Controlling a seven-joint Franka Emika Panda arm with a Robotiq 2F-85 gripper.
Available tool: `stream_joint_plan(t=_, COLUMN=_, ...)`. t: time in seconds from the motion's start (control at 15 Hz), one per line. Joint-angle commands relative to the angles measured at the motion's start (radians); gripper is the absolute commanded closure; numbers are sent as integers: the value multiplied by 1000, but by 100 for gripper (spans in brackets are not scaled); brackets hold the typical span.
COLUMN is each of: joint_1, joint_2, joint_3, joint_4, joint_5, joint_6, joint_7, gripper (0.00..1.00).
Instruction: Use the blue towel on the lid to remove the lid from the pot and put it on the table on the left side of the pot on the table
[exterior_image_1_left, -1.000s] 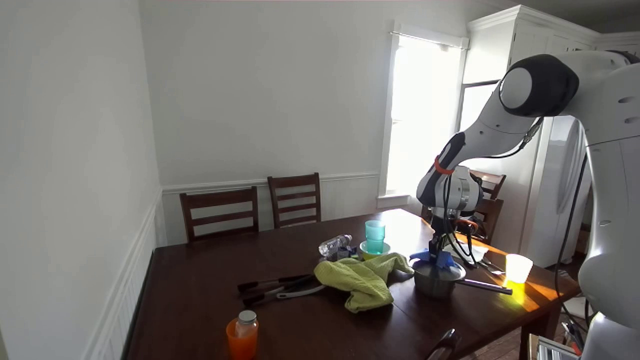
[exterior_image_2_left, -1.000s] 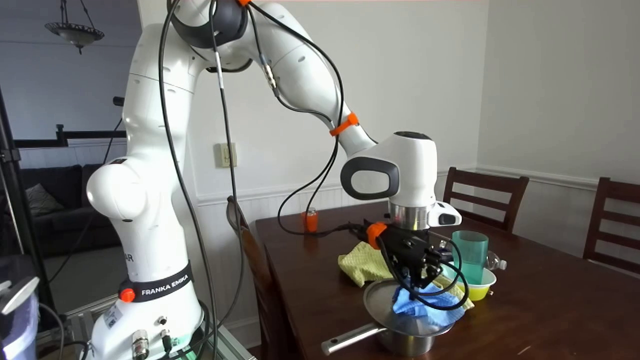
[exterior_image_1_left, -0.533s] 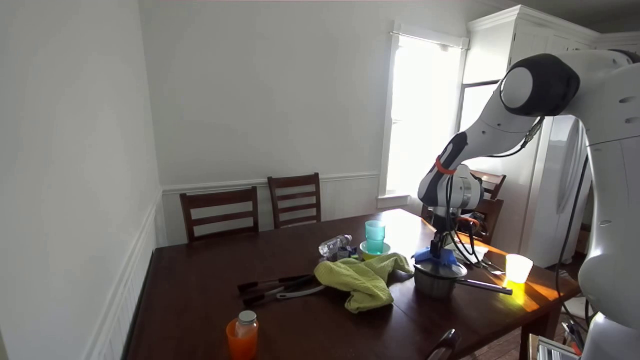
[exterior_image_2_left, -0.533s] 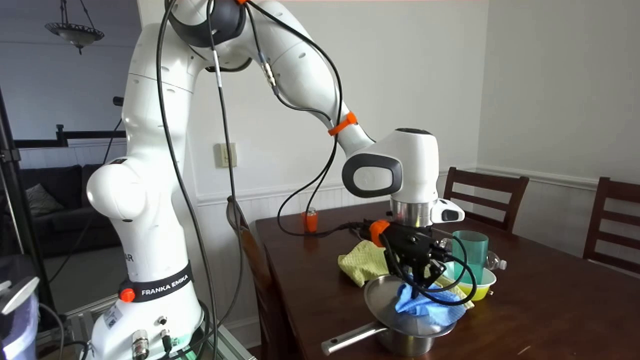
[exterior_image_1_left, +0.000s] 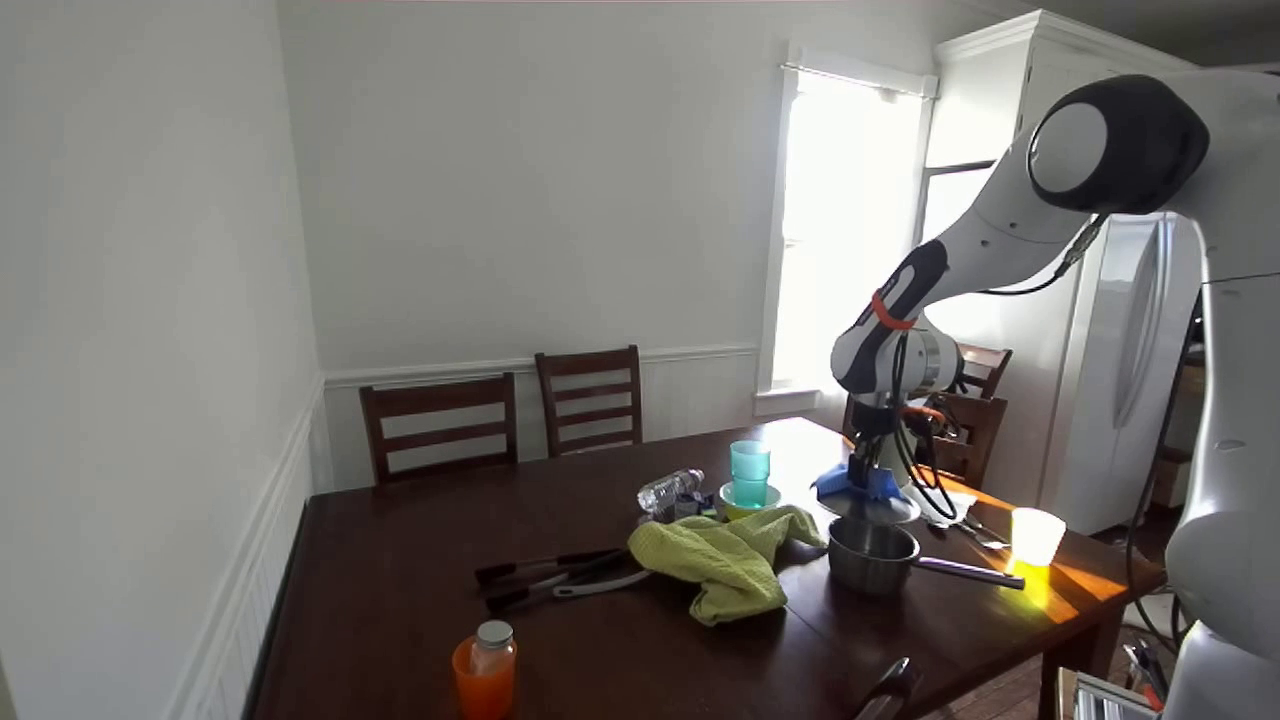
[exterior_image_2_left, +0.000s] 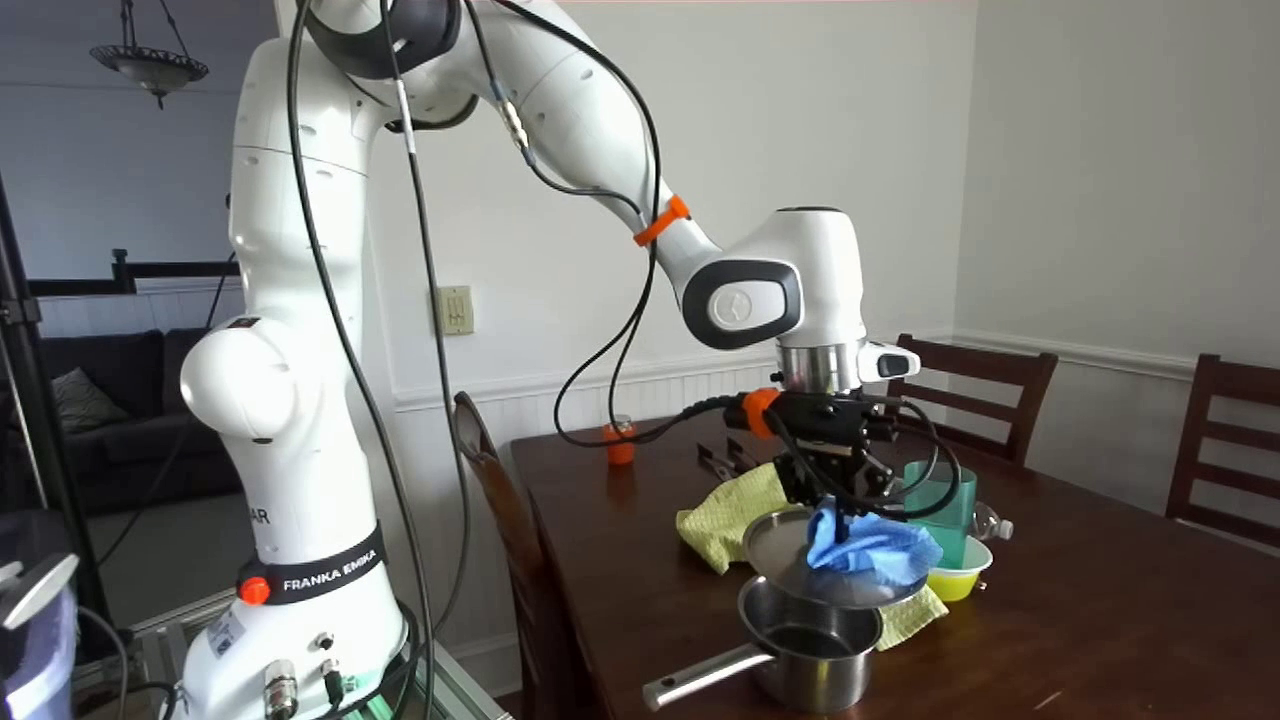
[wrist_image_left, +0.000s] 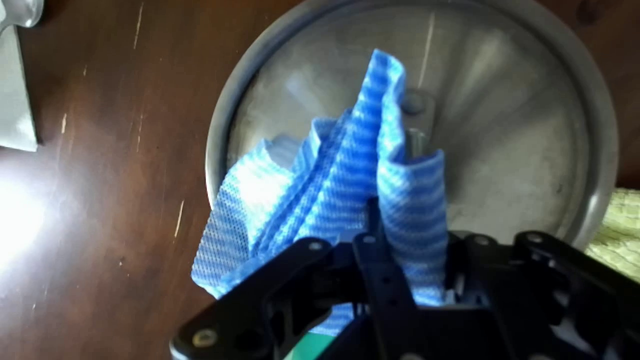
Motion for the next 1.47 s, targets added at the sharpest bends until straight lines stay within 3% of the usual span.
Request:
stream_joint_plan(t=0.0, joint_1=59, joint_2=-105, joint_3=-22, joint_4=-71, joint_5=-105, joint_6=-13, joint_7=107, gripper=98)
stream_joint_plan(t=0.53, joint_1=165, joint_2=-253, joint_3=-5, joint_4=-245, joint_5=-364, joint_6=5, joint_7=453, gripper=98)
stream_joint_plan(t=0.87, joint_1=207, joint_2=-305, joint_3=29, joint_4=-314, joint_5=-431, joint_6=-48, joint_7=673, gripper=98)
stream_joint_plan(t=0.93, joint_1=203, joint_2=-246, joint_3=20, joint_4=-272, joint_5=-393, joint_6=-21, joint_7=601, gripper=98)
stream_joint_plan(t=1.0, joint_1=209, joint_2=-248, joint_3=25, joint_4=-279, joint_5=-393, joint_6=-23, joint_7=611, gripper=90)
stream_joint_plan(t=1.4, joint_1=208, joint_2=-242, joint_3=22, joint_4=-278, joint_5=-393, joint_6=-22, joint_7=610, gripper=90)
